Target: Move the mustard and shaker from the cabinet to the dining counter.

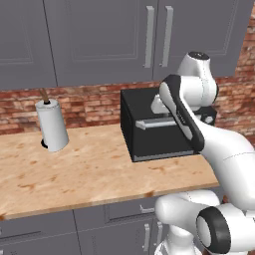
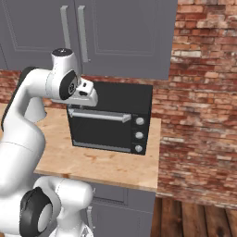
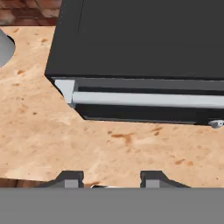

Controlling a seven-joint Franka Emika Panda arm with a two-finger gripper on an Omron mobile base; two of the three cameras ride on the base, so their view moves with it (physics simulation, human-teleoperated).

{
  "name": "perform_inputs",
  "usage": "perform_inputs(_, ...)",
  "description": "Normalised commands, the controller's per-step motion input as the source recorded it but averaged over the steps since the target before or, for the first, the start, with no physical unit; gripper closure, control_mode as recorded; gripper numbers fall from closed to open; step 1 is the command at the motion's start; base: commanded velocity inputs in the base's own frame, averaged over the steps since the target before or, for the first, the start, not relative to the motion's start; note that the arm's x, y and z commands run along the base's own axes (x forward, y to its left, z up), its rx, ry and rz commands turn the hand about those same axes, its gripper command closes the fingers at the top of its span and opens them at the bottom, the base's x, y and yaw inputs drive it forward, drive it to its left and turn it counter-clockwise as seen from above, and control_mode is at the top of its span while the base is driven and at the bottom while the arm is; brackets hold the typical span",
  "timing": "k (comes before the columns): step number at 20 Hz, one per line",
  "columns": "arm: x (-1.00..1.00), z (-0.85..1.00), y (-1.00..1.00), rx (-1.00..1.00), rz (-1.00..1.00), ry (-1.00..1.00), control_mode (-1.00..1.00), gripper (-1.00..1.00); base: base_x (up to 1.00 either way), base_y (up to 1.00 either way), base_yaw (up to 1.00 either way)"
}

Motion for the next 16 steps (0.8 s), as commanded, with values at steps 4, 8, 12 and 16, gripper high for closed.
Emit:
perform_inputs(4,-0.13,0.0,0.0,0.0,0.0,-0.04,-1.0,-1.0,0.0,0.0,0.0)
perform_inputs(8,-0.29,0.1,0.02,-0.04,0.0,-0.38,-1.0,-1.0,0.0,0.0,0.0)
perform_inputs(12,-0.22,0.34,0.05,-0.05,0.0,-0.45,-1.0,-1.0,0.0,0.0,0.0)
perform_inputs(16,-0.02,0.46,0.01,-0.03,0.01,-0.31,-1.0,-1.0,0.0,0.0,0.0)
